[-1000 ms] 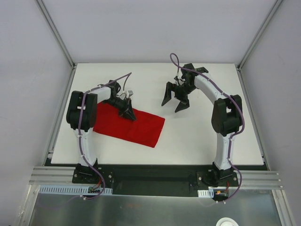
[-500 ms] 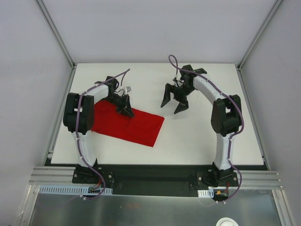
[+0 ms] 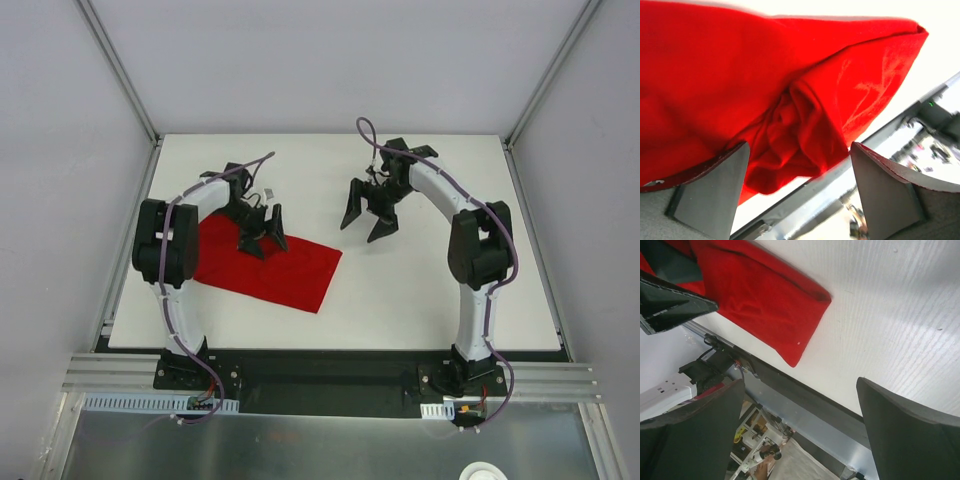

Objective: Fold and stack the t-shirts
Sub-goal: Fold the folded rectangular tshirt in 1/3 of the way, then grab one side of the 2/3 rectangular tshirt with left arm

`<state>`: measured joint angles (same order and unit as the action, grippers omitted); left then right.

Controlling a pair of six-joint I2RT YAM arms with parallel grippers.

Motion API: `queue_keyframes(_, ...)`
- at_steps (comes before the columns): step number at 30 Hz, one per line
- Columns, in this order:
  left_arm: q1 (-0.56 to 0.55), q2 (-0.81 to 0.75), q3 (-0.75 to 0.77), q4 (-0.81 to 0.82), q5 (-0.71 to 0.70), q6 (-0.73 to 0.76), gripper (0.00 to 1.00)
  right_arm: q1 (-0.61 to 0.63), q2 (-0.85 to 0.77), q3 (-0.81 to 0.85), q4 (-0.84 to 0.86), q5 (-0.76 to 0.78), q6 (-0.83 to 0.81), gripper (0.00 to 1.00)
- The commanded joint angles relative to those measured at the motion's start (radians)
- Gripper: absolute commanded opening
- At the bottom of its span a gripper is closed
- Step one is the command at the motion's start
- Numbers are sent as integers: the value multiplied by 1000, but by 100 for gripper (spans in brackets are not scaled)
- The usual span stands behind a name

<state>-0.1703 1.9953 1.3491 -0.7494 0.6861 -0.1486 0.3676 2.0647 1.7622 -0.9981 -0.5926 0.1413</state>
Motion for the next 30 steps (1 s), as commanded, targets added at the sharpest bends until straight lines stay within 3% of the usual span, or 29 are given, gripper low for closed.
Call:
queue_keyframes(1,14,-133,70,-45,-118,23,82,43,-46,25,1,-47,26,89)
queue_keyframes(3,14,-187,111,-80,-155,32,76,94,-37,25,0,-67,23,72)
queue_keyframes(4,14,-226,116,-99,-177,35,73,112,-32,23,-2,-56,20,45)
queue_keyframes(5,14,-249,119,-103,-189,34,71,131,-28,25,-7,-49,21,31)
queue_keyframes(6,14,-274,116,-102,-197,29,68,161,-23,23,-7,-46,29,1)
queue_keyframes(12,17,-414,120,-159,-312,29,64,273,35,57,-2,-84,43,1)
queue_keyframes(14,22,-437,110,-177,-379,27,55,297,72,71,-13,-88,49,1)
queue_keyframes(15,25,-440,105,-189,-396,27,46,318,98,80,-14,-92,52,1)
queue_keyframes(16,31,-444,99,-191,-405,24,23,326,110,80,-25,-93,53,1)
queue_keyframes(17,32,-444,85,-189,-422,18,8,335,123,85,-36,-87,57,1)
queue_keyframes(18,34,-446,84,-194,-443,18,0,349,142,89,-46,-79,58,1)
queue_keyframes(23,40,-451,102,-192,-376,20,0,372,150,59,-59,68,53,1)
queue_keyframes(27,49,-449,128,-177,-220,35,0,381,62,0,35,279,43,1)
queue_keyframes(30,48,-441,131,-173,-189,37,0,392,22,-84,162,365,57,0)
